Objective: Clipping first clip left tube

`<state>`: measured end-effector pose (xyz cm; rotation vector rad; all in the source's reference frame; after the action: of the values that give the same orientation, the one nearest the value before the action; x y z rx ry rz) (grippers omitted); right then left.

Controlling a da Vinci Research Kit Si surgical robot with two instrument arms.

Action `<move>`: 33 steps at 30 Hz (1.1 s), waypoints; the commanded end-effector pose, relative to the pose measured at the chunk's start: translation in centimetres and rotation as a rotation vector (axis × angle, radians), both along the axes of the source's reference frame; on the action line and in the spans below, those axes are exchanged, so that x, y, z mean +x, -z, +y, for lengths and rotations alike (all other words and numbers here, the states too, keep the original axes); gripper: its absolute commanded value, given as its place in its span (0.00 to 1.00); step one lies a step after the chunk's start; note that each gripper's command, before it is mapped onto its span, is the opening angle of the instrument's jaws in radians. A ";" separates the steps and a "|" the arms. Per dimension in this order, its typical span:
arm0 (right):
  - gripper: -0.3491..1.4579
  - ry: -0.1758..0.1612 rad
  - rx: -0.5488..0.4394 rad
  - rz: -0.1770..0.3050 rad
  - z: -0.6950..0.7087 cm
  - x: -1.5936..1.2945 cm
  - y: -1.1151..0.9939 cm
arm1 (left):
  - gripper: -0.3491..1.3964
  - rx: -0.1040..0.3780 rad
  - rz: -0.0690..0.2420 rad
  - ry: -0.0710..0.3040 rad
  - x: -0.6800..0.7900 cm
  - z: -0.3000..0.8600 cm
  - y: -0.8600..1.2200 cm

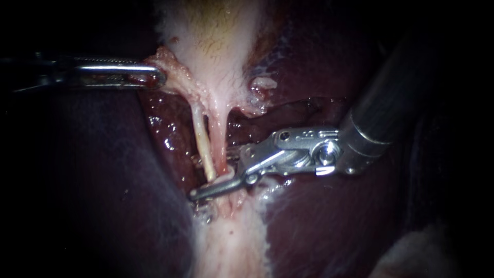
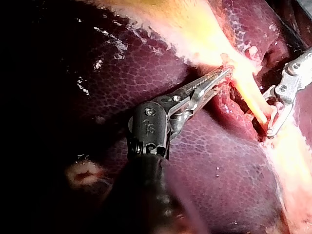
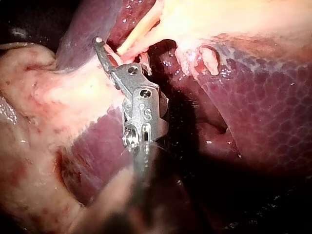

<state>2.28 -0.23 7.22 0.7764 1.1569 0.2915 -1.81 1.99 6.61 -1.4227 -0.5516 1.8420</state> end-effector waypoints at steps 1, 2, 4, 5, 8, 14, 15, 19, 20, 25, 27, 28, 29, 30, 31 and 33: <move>0.46 0.000 0.000 0.000 0.00 0.00 0.00 | 0.00 0.000 0.000 0.000 0.00 0.00 0.00; 0.46 0.000 0.000 0.000 0.00 0.00 0.00 | 0.00 0.000 0.000 0.000 0.00 0.00 0.00; 0.47 0.001 0.000 0.000 0.00 -0.01 0.00 | 0.00 0.000 -0.001 0.000 0.00 0.00 0.00; 0.47 0.001 0.000 0.001 0.00 -0.02 0.00 | 0.00 0.000 -0.001 0.000 0.00 0.00 0.00; 0.47 0.003 0.000 0.002 0.00 -0.06 0.01 | 0.00 0.000 -0.001 -0.001 0.01 0.00 0.00; 0.47 -0.010 -0.005 -0.003 0.04 -0.19 0.01 | 0.00 0.000 -0.001 -0.001 0.02 0.01 -0.01; 0.47 -0.015 -0.007 -0.005 0.05 -0.22 0.01 | 0.00 0.000 -0.001 -0.001 0.02 0.00 -0.01; 0.47 -0.027 -0.013 -0.019 0.09 -0.33 0.02 | 0.00 0.000 -0.001 -0.002 0.03 0.00 0.00; 0.47 -0.027 -0.014 -0.025 0.11 -0.35 0.03 | 0.00 0.000 -0.001 -0.002 0.03 0.00 0.00; 0.47 -0.030 -0.021 -0.062 0.21 -0.46 0.13 | 0.00 0.000 -0.002 -0.002 0.03 0.00 0.00; 0.47 -0.040 -0.015 -0.067 0.24 -0.51 0.17 | 0.00 0.000 -0.001 -0.002 0.03 0.00 0.00; 0.47 -0.047 -0.017 -0.070 0.26 -0.54 0.20 | 0.00 0.000 -0.002 -0.002 0.03 0.00 0.00; 0.47 -0.052 -0.017 -0.072 0.27 -0.57 0.22 | 0.00 0.000 -0.002 -0.002 0.03 0.00 0.00; 0.47 -0.053 -0.018 -0.075 0.29 -0.59 0.24 | 0.00 0.000 -0.002 -0.002 0.03 0.00 0.00; 0.47 -0.056 -0.017 -0.076 0.30 -0.62 0.27 | 0.00 0.000 -0.002 -0.002 0.03 0.00 0.00; 0.47 -0.056 -0.019 -0.088 0.32 -0.68 0.31 | 0.00 0.000 -0.002 -0.002 0.03 0.00 0.00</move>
<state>1.58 0.09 6.88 0.6988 1.0894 0.3588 -1.78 1.99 6.62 -1.4240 -0.5538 1.8423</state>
